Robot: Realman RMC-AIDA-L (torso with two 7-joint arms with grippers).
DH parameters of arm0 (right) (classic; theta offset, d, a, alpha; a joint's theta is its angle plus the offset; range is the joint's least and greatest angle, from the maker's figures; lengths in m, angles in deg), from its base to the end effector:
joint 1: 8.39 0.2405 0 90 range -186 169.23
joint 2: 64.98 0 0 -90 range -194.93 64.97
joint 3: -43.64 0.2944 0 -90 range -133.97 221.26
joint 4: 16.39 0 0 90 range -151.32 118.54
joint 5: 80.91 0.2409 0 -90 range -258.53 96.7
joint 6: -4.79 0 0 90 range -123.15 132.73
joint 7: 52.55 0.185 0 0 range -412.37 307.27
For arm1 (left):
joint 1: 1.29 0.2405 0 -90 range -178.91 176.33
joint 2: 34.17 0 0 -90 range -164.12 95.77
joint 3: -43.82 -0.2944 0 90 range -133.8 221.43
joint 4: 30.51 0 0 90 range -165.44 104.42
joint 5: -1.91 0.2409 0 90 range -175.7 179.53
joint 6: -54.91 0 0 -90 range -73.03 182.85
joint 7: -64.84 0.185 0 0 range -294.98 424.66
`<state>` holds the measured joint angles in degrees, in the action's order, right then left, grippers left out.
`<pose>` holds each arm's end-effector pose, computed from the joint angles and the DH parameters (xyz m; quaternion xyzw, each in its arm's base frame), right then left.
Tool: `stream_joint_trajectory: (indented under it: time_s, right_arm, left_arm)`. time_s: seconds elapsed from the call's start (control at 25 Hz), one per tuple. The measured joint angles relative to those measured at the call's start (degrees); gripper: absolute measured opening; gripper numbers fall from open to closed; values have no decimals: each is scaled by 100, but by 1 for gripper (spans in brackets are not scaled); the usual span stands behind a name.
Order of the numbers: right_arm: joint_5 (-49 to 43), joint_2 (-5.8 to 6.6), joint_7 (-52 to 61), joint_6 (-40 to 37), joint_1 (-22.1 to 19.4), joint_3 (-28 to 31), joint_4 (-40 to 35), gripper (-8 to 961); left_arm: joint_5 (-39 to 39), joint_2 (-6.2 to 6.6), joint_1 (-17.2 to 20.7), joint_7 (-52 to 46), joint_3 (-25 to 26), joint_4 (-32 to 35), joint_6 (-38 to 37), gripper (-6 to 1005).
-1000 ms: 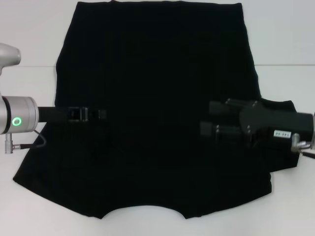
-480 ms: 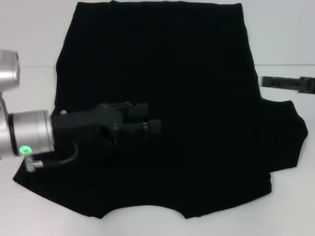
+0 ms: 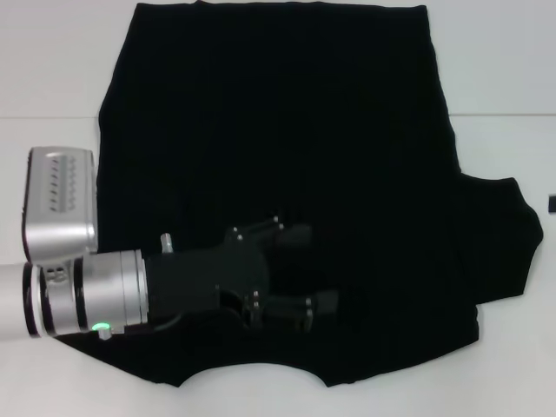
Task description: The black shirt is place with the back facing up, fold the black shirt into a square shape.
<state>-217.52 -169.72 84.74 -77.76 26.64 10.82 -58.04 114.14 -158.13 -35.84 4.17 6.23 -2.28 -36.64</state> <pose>0.3746 0.4425 0.0888 -0.7488 0.6123 0.1117 0.2280 -0.2417 0.3681 -0.1123 -0.9388 -0.0989 -0.3166 0.0930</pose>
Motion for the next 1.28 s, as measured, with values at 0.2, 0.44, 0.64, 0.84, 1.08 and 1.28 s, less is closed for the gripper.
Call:
stream_joint_trajectory:
  time_s: [0.2,0.44,0.64,0.84,1.08,1.28]
  right_arm:
    - [-490,-6,91,-63,17,5,92,762]
    - [-681,-84,100,202,173,-44,451,750]
    - [-878,-138,99,551,337,-64,783,741]
    - [-940,-207,88,924,440,-104,1025,716]
    - [-944,-359,66,1225,527,-127,1086,603]
    - [-942,-433,55,1391,500,-132,1094,476]
  left_arm:
    - [402,-3,-15,235,-281,62,131,952]
    - [483,-19,-49,268,-433,63,367,951]
    - [485,-23,-52,277,-434,50,425,951]
    - [485,-18,-51,260,-434,54,437,951]
    - [484,-13,-64,248,-412,75,438,950]
    - [474,-4,-69,248,-393,83,437,950]
